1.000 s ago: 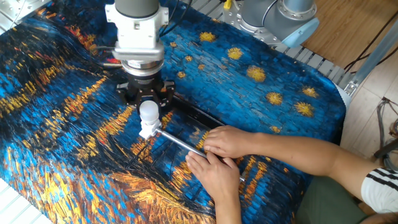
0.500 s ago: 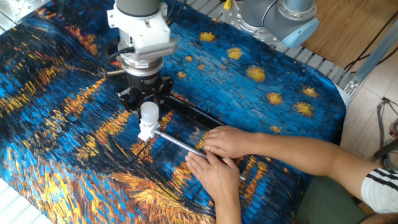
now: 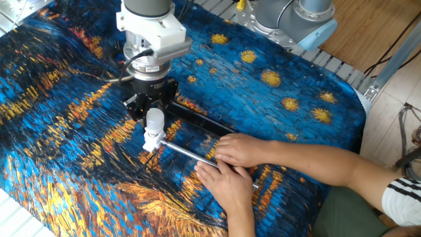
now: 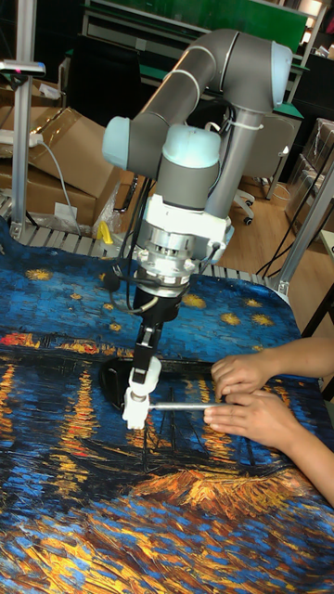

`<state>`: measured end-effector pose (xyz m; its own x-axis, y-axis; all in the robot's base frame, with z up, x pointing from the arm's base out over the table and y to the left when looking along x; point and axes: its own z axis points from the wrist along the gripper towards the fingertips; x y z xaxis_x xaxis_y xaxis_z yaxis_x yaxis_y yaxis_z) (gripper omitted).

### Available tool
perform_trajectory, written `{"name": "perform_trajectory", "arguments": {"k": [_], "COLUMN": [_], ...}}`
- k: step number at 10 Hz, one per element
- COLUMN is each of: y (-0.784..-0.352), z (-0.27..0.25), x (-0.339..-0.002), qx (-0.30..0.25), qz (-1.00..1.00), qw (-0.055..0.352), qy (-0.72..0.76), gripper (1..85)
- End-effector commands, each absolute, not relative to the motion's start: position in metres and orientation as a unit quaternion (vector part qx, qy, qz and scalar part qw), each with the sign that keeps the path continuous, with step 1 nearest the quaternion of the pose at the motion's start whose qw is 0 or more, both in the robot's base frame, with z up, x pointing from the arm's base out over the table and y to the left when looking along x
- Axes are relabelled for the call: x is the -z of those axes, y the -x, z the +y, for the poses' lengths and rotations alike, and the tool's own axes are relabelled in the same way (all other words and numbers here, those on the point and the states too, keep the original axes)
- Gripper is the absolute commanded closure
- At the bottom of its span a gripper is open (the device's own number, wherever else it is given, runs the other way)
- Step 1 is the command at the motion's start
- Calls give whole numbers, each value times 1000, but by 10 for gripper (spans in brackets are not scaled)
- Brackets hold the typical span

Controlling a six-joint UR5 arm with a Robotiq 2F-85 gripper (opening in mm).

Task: Take out the light bulb by rotating it

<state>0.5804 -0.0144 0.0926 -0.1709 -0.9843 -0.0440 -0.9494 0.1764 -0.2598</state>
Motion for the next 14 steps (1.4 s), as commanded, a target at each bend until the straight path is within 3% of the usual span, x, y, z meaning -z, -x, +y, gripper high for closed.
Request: {"name": "perform_trajectory", "arguments": {"k": [1, 8, 14], "y": [-576, -564, -551], "z": [-16, -23, -11], "x": [-98, -112, -122], "qx": [85, 78, 34], "qz": [758, 781, 889], "qw": [87, 65, 61], "qy": [641, 617, 453], "gripper": [847, 847, 847]}}
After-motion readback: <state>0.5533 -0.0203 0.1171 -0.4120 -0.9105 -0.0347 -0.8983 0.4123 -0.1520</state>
